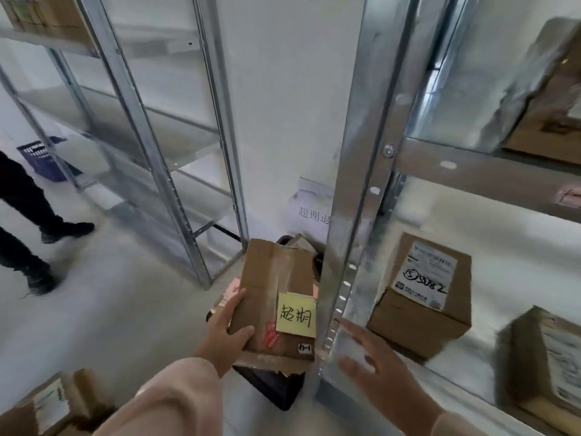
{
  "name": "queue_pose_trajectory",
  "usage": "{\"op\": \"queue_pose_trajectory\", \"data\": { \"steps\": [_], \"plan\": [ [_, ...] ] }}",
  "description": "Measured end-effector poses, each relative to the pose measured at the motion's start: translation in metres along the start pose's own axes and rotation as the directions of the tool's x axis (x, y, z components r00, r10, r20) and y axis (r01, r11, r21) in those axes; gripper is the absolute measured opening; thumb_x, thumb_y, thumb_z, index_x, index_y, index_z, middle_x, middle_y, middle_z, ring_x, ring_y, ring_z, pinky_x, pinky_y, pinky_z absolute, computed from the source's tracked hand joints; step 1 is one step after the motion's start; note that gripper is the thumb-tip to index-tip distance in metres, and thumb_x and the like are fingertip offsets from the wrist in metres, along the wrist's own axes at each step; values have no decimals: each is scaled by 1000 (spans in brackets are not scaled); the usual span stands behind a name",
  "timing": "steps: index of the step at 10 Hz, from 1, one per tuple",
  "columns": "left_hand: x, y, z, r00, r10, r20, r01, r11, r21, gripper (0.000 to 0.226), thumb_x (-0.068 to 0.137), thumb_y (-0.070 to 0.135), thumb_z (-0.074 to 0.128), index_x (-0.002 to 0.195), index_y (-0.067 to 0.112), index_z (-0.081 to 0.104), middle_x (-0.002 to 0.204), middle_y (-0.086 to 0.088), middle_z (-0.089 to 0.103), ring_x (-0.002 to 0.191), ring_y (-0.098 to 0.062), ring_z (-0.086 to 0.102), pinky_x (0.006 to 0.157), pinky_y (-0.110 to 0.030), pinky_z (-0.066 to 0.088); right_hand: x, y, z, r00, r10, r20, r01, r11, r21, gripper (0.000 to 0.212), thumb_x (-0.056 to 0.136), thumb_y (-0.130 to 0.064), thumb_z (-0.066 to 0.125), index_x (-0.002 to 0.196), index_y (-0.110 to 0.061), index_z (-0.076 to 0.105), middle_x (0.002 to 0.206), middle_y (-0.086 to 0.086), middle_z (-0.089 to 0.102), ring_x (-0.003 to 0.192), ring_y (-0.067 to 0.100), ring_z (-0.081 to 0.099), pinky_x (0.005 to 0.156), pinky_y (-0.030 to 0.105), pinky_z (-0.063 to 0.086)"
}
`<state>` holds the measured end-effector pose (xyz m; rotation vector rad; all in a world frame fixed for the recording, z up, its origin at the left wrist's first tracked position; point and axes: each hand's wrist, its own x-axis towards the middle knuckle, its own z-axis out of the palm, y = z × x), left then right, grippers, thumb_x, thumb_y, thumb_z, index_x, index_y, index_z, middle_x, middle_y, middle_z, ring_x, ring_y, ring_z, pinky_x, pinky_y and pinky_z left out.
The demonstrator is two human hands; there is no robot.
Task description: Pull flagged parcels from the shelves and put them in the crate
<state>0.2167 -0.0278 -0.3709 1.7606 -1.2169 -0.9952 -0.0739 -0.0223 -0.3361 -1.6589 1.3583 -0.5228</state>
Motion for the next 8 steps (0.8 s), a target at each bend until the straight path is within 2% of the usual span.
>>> {"op": "queue_pose_trajectory", "data": {
  "steps": [1,2,3,4,5,6,7,8],
  "plan": [
    [32,-7,-3,996,29,88,-32,999,40,69,86,9,64,122,61,38,131,-1,46,103,-12,57,82,-18,51,-1,-7,8,995,65,-75,-64,998,17,67,60,-86,48,122,-66,33,135,-33,35,127,-7,35,109,27,33],
    [66,-8,-6,984,34,174,-55,991,121,69,85,11,63,133,54,37,130,-3,48,106,-20,55,92,-33,50,-5,-11,22,978,134,-157,-129,991,47,57,70,-67,57,122,-66,33,131,-42,32,124,-12,36,105,20,34],
    [97,-12,-5,965,54,255,-90,987,133,71,84,10,63,139,47,38,128,-6,48,105,-22,55,90,-37,52,-8,-13,36,951,205,-232,-199,979,48,55,81,-50,64,125,-63,34,132,-39,34,127,-9,38,107,22,35],
    [118,-17,0,945,76,317,-144,970,198,72,83,13,64,139,49,36,128,-2,50,104,-18,52,83,-22,45,-11,-19,49,914,276,-297,-271,961,60,57,75,-60,55,127,-59,33,135,-32,37,130,0,39,112,34,34],
    [135,-26,9,911,72,407,-154,973,173,73,85,13,61,142,46,31,134,-3,45,110,-24,53,93,-41,51,-13,-28,64,879,338,-337,-342,938,47,53,75,-64,44,125,-64,27,138,-30,33,129,-2,34,111,24,28],
    [143,-25,13,883,51,467,-156,970,188,77,85,24,66,144,49,23,136,2,41,114,-24,51,96,-47,51,-17,-38,77,851,381,-361,-400,916,22,54,76,-68,38,128,-64,25,141,-34,26,127,-6,30,102,15,25],
    [146,-22,13,877,91,473,-270,906,327,91,77,53,70,148,46,14,144,5,31,127,-22,40,107,-49,40,-20,-44,85,832,412,-371,-436,900,21,64,76,-72,36,138,-59,22,148,-31,21,137,0,24,111,25,29],
    [139,-11,12,880,164,447,-372,822,431,96,74,68,63,149,47,5,157,7,15,143,-25,20,115,-53,26,-24,-52,81,814,413,-409,-454,891,-5,68,76,-74,34,140,-57,17,152,-28,16,142,4,19,117,35,26]
  ]
}}
